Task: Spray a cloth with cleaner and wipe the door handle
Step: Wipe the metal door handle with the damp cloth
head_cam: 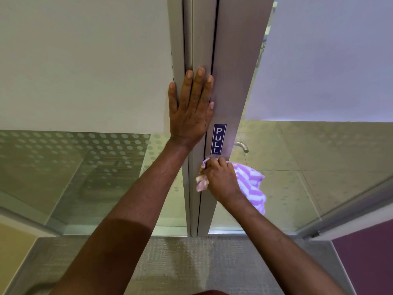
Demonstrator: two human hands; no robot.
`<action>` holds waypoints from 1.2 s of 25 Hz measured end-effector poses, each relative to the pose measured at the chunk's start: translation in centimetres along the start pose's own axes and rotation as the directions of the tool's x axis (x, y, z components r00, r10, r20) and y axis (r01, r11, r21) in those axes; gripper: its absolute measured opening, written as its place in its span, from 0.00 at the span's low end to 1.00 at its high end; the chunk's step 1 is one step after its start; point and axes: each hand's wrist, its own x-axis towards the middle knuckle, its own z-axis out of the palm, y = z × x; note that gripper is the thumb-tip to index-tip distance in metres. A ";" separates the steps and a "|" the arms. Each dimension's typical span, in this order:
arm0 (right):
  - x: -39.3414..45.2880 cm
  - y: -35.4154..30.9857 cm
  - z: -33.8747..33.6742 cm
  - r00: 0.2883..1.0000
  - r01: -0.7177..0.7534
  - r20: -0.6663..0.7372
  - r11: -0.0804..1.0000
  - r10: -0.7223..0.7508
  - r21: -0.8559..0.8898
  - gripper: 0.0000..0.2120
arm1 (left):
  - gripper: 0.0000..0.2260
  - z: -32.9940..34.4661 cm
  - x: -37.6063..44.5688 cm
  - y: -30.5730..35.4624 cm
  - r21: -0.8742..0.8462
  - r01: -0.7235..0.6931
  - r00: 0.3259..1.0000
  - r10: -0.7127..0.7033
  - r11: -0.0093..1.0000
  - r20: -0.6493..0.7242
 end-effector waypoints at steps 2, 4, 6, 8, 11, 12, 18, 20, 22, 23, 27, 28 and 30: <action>-0.3 0.5 -0.6 0.997 -0.065 -0.032 0.976 0.073 0.210 0.22 | 0.24 -0.1 0.0 0.0 0.001 0.005 1.000 -0.005 1.000 0.009; -1.5 1.1 -1.1 0.954 -0.115 -0.183 0.852 0.239 0.511 0.21 | 0.24 0.0 -0.1 0.0 -0.002 -0.002 1.000 0.002 1.000 0.006; -1.7 1.2 -1.5 0.863 -0.057 -0.370 0.793 0.345 0.606 0.29 | 0.24 0.1 -0.1 0.0 0.014 -0.009 1.000 0.009 1.000 -0.001; -1.0 0.2 -2.0 0.852 0.021 -0.385 0.711 0.355 0.703 0.33 | 0.24 0.2 -0.1 0.1 0.002 -0.006 1.000 0.006 1.000 -0.017; -0.6 -2.1 -0.8 0.923 -0.051 -0.266 0.775 0.277 0.630 0.31 | 0.25 0.2 -0.2 0.1 -0.003 -0.012 1.000 0.012 1.000 -0.028; -0.8 -2.3 0.0 0.949 -0.075 -0.234 0.873 0.211 0.483 0.34 | 0.24 0.2 -0.1 0.0 0.006 -0.013 0.999 0.013 1.000 -0.035; -1.1 -0.3 -0.4 0.933 -0.017 -0.287 0.825 0.216 0.565 0.23 | 0.24 0.0 0.0 0.0 0.014 -0.009 1.000 0.009 1.000 -0.020; -0.5 0.7 -1.9 0.874 -0.002 -0.404 0.833 0.271 0.554 0.26 | 0.24 -0.1 0.0 -0.1 0.001 -0.008 1.000 0.008 1.000 -0.007; 0.6 1.1 -3.7 0.812 0.032 -0.536 0.899 0.231 0.436 0.32 | 0.24 -0.2 -0.1 0.1 0.004 -0.009 1.000 0.009 1.000 0.000; 1.3 1.2 -4.0 0.791 0.037 -0.570 0.912 0.224 0.410 0.28 | 0.24 -0.2 -0.1 0.2 0.008 -0.006 1.000 0.006 1.000 0.001; 0.6 0.3 -2.5 0.872 0.052 -0.461 0.905 0.164 0.422 0.16 | 0.23 -0.5 0.0 0.1 -0.003 -0.007 1.000 0.007 1.000 0.016; 0.1 0.3 -1.5 0.898 0.077 -0.417 0.885 0.138 0.459 0.15 | 0.23 -0.6 0.1 0.1 -0.004 -0.004 1.000 0.004 1.000 0.011; -0.4 1.2 -0.2 0.938 0.112 -0.343 0.892 0.051 0.439 0.14 | 0.23 -0.7 0.2 0.2 -0.016 0.006 1.000 -0.006 1.000 0.011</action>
